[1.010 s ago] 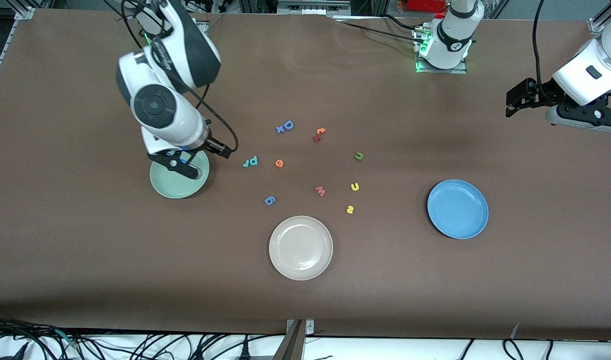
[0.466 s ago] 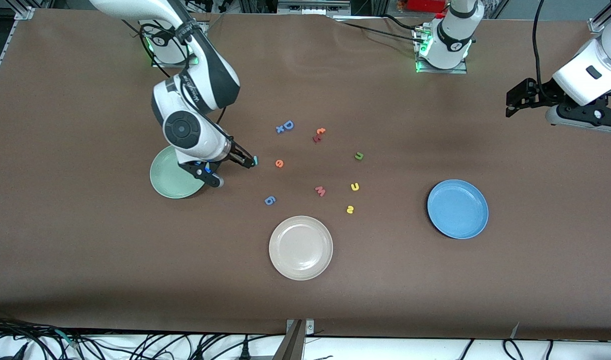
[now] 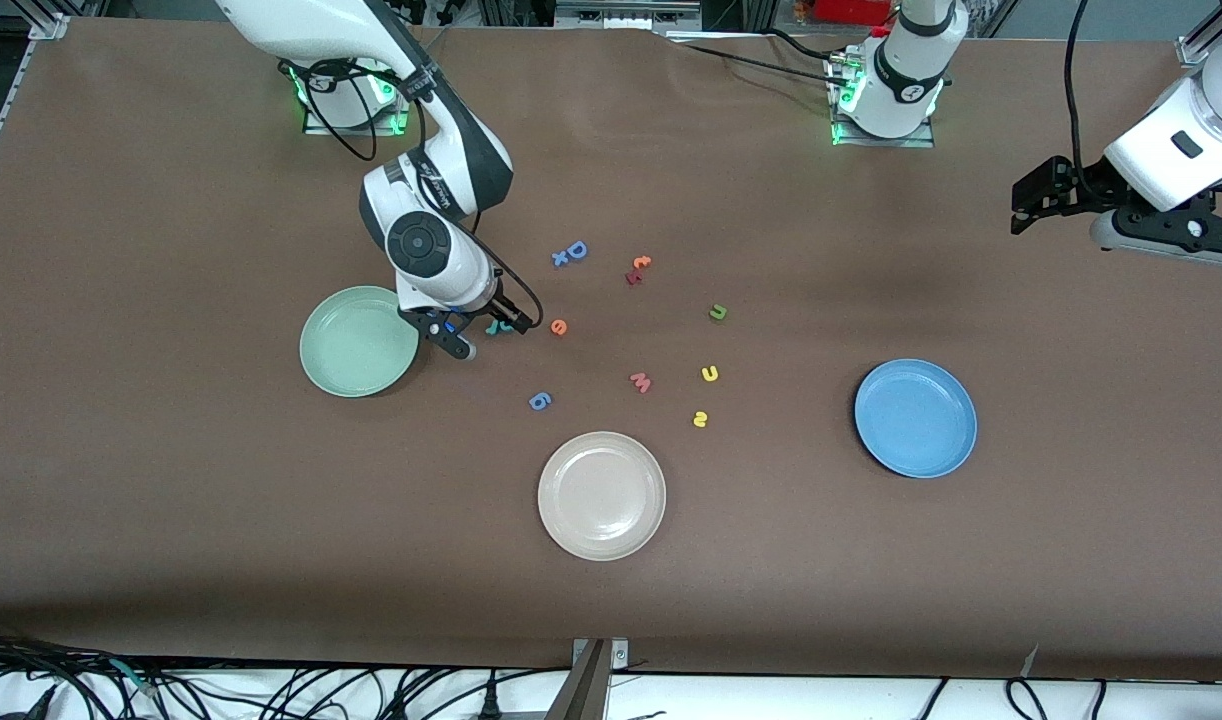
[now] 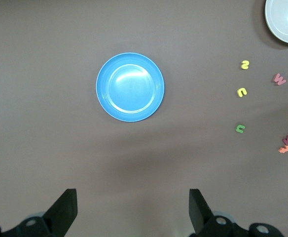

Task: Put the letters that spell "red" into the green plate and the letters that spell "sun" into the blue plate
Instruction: 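Reach the right gripper down to the cyan letter p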

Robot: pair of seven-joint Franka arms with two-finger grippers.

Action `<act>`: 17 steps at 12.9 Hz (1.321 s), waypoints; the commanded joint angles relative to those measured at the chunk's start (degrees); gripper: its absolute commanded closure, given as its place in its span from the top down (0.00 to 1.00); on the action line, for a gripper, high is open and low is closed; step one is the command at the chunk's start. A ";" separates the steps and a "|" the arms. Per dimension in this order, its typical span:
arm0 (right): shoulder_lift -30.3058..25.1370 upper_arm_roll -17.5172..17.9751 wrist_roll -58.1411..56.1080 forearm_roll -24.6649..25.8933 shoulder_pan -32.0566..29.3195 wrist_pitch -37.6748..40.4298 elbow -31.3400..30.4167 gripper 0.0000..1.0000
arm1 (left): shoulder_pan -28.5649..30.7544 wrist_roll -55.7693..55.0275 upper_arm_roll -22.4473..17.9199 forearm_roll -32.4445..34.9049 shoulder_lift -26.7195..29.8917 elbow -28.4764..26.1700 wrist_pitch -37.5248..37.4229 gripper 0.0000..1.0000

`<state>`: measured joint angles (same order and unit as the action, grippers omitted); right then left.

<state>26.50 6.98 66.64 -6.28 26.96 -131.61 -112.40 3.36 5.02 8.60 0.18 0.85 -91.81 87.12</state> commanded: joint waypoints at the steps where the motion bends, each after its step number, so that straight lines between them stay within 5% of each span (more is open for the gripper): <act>1: 1.97 -0.21 3.83 -0.93 0.72 -4.43 -0.63 0.99 | 0.16 0.61 0.27 -0.44 -0.67 1.46 -0.28 1.00; 17: 4.00 -0.74 7.54 -0.84 0.63 -10.86 -3.44 0.70 | 0.07 0.61 0.27 -0.53 -0.67 1.37 -0.37 1.00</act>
<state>31.06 6.44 73.94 -6.29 27.31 -141.36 -114.88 3.35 5.02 8.68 0.18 0.84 -91.81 87.12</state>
